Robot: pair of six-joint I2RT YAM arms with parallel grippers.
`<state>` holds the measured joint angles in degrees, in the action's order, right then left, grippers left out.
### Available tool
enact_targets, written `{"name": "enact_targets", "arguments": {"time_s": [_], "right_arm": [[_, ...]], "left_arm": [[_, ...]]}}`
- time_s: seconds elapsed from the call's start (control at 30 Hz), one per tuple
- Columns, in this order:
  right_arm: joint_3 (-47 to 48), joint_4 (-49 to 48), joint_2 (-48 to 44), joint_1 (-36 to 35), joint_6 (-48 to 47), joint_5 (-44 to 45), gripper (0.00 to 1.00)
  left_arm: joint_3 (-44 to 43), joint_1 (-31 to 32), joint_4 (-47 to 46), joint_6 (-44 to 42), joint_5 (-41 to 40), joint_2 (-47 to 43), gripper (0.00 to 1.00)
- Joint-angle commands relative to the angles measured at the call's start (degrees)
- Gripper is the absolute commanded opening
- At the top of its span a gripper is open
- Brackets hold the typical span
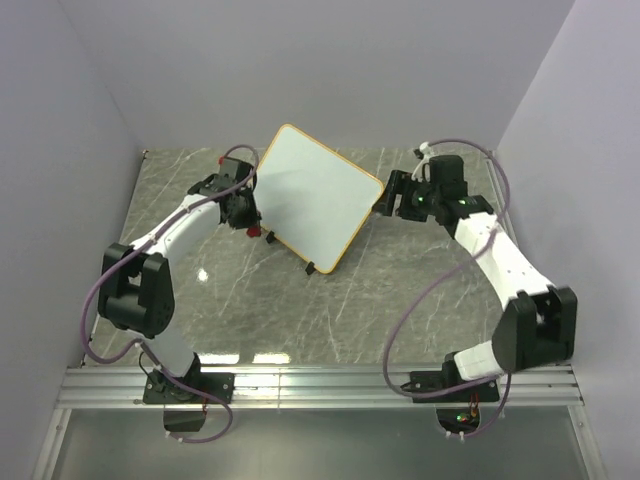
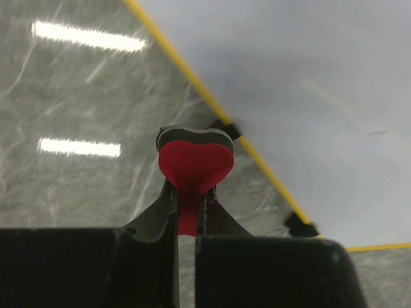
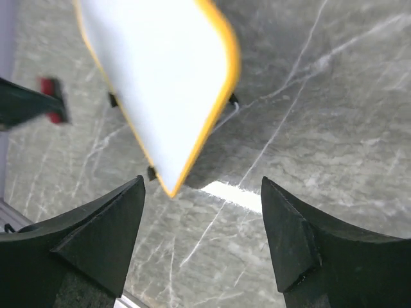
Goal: Erase the whiteboard
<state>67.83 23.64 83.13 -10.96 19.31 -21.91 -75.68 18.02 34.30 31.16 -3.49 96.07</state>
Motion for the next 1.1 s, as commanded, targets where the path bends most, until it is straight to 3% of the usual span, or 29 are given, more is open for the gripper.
{"name": "enact_targets", "arguments": {"time_s": [0.0, 0.07, 0.17, 0.2, 0.53, 0.6, 0.63, 0.93, 1.07], "right_arm": [[-3.0, 0.1, -8.6, 0.4, -0.2, 2.0, 0.8], [-6.2, -0.1, -13.3, 0.4, 0.2, 3.7, 0.84], [-9.0, 0.2, -17.6, 0.4, 0.4, 4.8, 0.87], [-9.5, 0.5, -18.4, 0.4, 0.4, 5.7, 0.87], [-8.4, 5.3, -25.6, 0.3, 4.9, 5.8, 0.88], [-9.6, 5.2, -27.3, 0.5, 7.5, 4.7, 0.88], [-10.3, 4.3, -29.3, 0.5, 8.4, 3.0, 0.87], [-15.5, 6.8, -37.7, 0.2, 13.3, 0.4, 0.88], [-16.2, 9.2, -40.9, 0.2, 16.2, 1.3, 0.86]], "left_arm": [[5.3, 0.1, 4.7, 2.4, -3.4, -4.0, 0.0], [7.6, 0.1, 6.3, 3.7, -3.3, -5.0, 0.0], [12.2, 0.5, 6.8, 6.2, -2.0, -6.9, 0.12], [14.0, 0.7, 7.5, 6.7, -1.9, -7.5, 0.25], [17.1, 4.9, 11.6, 11.5, -2.8, -10.3, 0.67], [15.5, 6.1, 13.1, 12.5, -3.6, -10.9, 0.86], [15.0, 6.8, 14.1, 13.6, -4.1, -11.2, 0.88], [12.1, 13.1, 23.8, 21.5, -8.3, -13.6, 0.88], [7.4, 19.1, 28.0, 25.2, -10.8, -17.7, 0.86]]}}
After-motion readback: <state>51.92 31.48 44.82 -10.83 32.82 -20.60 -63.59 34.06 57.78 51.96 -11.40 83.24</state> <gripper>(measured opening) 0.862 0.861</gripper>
